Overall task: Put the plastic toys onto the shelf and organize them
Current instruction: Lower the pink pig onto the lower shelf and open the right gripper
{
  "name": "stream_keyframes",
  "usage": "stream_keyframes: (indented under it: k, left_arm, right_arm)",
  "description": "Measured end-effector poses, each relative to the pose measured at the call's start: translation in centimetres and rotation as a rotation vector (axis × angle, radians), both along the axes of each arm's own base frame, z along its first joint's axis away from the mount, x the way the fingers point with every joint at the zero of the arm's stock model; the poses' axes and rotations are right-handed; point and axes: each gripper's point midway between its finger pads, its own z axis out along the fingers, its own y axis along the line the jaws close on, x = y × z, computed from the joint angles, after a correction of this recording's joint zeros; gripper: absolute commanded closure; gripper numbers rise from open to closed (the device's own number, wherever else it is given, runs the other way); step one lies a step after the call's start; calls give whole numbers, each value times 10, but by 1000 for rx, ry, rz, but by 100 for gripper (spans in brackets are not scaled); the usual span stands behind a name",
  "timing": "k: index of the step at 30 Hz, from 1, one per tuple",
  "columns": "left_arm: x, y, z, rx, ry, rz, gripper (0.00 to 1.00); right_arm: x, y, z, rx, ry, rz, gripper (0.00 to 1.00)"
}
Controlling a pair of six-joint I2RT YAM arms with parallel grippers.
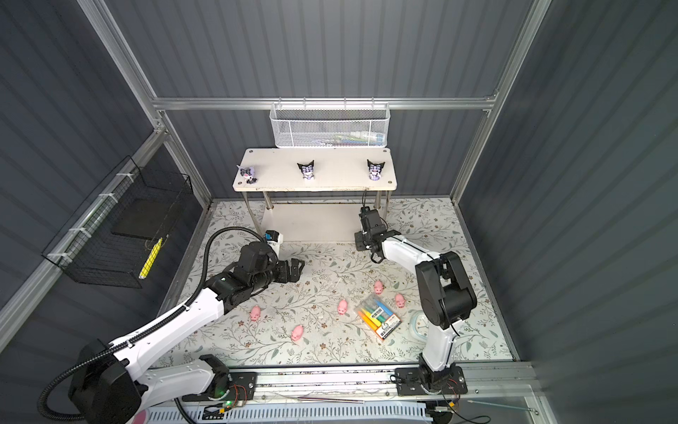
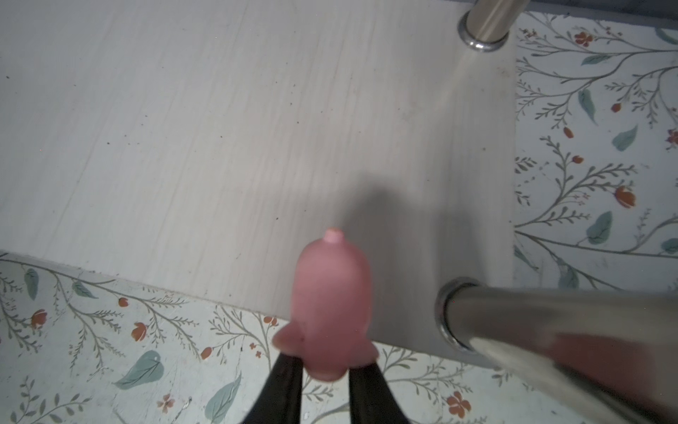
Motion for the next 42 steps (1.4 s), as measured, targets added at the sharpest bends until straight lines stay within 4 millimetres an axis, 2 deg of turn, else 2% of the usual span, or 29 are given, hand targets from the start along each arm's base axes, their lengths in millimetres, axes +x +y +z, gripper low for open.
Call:
stream_keyframes:
  k: [15, 32, 37, 42]
  left_arm:
    - [0, 0, 0, 2, 1, 0, 0]
    - [0, 1, 1, 2, -3, 4, 0]
    - [-1, 2, 6, -6, -14, 4, 0]
    - [-4, 4, 15, -21, -33, 4, 0]
  right_arm:
    - [11, -15, -10, 22, 24, -32, 72]
    - [10, -13, -9, 61, 35, -44, 51]
    - [9, -13, 0, 75, 23, -50, 48]
    - [0, -15, 21, 98, -7, -52, 45]
